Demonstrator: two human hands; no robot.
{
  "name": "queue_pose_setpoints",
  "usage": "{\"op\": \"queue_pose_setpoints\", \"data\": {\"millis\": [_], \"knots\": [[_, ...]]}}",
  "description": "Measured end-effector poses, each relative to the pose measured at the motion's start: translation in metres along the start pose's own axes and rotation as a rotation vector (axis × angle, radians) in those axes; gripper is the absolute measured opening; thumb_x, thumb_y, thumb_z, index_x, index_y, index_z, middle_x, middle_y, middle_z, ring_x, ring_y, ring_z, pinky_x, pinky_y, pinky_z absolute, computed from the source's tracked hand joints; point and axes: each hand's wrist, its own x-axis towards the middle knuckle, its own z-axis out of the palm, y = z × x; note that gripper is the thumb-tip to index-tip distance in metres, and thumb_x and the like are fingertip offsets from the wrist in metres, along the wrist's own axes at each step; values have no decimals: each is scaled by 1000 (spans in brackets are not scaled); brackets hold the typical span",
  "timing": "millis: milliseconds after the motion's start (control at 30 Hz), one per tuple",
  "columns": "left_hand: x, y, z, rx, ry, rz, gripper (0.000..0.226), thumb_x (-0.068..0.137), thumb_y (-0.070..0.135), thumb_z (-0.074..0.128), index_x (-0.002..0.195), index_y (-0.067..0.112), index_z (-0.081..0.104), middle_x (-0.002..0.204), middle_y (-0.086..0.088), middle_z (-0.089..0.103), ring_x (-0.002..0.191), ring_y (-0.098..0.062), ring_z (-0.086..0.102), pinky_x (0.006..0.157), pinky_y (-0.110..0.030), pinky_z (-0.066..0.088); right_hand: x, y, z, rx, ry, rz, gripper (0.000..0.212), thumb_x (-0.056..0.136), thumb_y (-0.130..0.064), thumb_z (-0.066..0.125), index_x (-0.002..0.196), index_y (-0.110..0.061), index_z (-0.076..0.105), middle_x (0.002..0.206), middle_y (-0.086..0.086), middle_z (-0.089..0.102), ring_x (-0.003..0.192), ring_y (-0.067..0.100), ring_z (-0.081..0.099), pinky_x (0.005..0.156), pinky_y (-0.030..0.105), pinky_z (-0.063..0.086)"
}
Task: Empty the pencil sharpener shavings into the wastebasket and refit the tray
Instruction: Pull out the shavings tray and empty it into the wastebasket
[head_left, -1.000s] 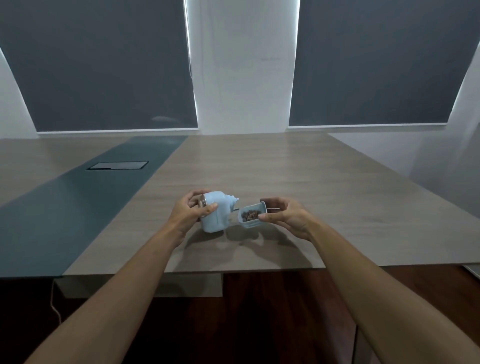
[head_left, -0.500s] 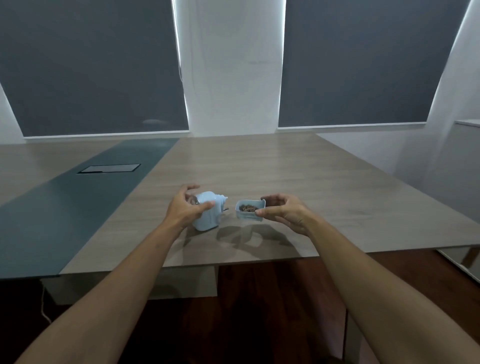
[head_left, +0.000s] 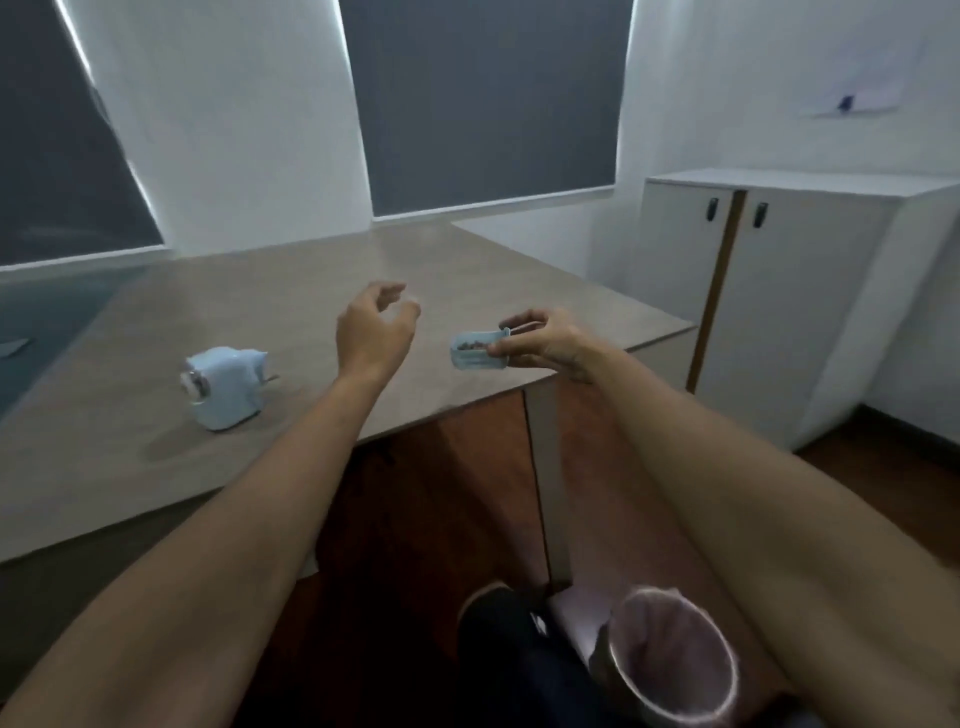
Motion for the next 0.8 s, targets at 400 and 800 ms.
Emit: {"op": "queue_pose_setpoints", "data": {"millis": [400,800], "knots": [[-149,-16,226,-138,-530,-178,31,89,33,54,111,20,71,104,-1,69,98,-14,60,83,-25,45,-105,136,-176,-249,246,257,43,67,-4,86,105,-5,66,102,11,67,84,15,68,61,20,57],[-302,-150,386,86,-831,-563,42,86,33,59,127,24,60,134,-5,60,127,-27,50,102,-31,40,-145,381,-251,-467,221,638,49,59,-10,91,103,-8,70,88,3,73,78,15,69,65,21,55]]}}
